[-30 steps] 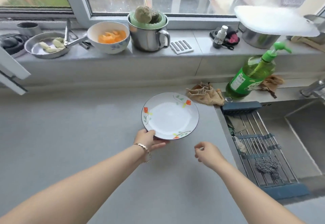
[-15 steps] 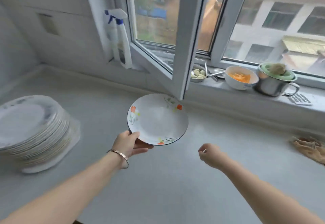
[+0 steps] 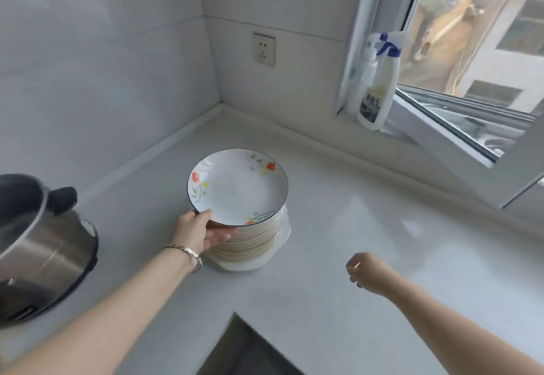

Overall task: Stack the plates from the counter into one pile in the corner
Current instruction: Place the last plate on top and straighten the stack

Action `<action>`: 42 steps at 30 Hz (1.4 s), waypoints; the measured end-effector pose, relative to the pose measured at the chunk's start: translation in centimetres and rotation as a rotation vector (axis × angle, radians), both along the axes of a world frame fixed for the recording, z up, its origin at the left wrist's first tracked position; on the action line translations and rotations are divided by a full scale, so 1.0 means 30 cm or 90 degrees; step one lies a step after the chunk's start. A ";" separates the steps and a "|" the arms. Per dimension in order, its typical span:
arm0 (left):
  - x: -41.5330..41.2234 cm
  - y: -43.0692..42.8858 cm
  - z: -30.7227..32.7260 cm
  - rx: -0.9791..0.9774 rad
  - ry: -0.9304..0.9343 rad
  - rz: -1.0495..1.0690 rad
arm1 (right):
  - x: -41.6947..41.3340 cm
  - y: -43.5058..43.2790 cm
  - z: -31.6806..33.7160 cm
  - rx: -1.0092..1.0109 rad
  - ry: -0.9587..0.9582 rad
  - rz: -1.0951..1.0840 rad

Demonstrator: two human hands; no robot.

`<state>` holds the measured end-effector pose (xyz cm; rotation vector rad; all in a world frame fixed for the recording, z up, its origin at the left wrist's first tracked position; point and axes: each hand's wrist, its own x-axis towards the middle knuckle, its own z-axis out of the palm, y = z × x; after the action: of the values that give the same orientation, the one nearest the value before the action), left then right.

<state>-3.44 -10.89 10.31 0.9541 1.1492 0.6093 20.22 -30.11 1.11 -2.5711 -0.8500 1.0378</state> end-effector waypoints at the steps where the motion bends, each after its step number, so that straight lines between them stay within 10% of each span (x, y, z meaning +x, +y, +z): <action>1: -0.009 0.024 -0.011 -0.006 -0.004 0.006 | -0.014 0.022 -0.005 -0.003 -0.002 0.010; 19: 0.041 0.144 -0.096 -0.094 0.010 0.082 | 0.117 0.236 -0.005 -0.038 0.014 0.066; 30: 0.046 0.147 -0.087 0.001 0.309 0.007 | 0.134 0.266 -0.059 -0.030 0.076 0.086; 36: -0.014 0.217 -0.155 0.111 0.373 0.278 | 0.053 0.331 -0.116 -0.007 0.154 0.101; 42: -0.097 0.297 -0.301 -0.130 0.321 0.286 | -0.014 0.415 -0.160 0.018 0.215 0.018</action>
<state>-6.35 -1.97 1.27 0.6888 1.8702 0.6064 19.81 -17.66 -3.69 -2.2718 -0.8047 1.4053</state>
